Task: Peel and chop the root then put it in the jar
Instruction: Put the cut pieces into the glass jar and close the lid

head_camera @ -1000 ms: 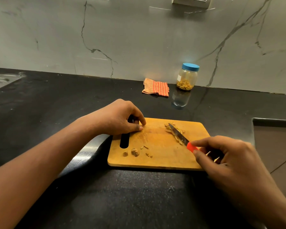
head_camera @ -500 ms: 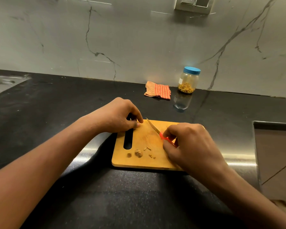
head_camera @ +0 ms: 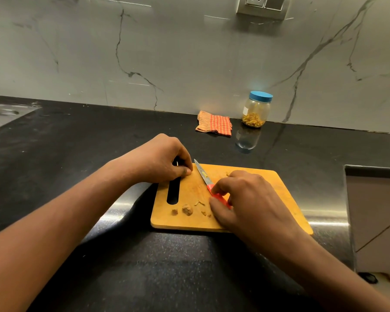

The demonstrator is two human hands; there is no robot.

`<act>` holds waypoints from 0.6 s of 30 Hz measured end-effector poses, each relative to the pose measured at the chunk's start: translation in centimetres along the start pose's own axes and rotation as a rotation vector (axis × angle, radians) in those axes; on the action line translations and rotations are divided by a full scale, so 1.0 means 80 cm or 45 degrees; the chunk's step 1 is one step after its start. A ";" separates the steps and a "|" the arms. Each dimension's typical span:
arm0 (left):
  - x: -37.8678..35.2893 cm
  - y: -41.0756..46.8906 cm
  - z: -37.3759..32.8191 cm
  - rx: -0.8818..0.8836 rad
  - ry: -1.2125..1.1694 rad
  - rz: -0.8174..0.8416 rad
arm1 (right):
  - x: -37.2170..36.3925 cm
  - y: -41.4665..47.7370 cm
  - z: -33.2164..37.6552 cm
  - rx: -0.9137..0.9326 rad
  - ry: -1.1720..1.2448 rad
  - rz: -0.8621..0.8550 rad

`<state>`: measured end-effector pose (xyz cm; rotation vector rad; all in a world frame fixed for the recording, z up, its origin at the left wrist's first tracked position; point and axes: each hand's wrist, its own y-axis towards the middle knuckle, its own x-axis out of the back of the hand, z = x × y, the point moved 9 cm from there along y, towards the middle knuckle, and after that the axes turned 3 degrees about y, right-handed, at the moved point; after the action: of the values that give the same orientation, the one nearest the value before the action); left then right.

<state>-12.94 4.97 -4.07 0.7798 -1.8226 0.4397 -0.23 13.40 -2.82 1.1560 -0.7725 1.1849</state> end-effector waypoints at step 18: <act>-0.004 0.000 -0.022 -0.137 0.061 -0.151 | 0.033 0.015 -0.015 -0.015 0.146 -0.095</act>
<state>-11.66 6.22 -3.69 0.7917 -1.7302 0.2791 -0.84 15.31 -0.38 1.0884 -0.6435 1.1722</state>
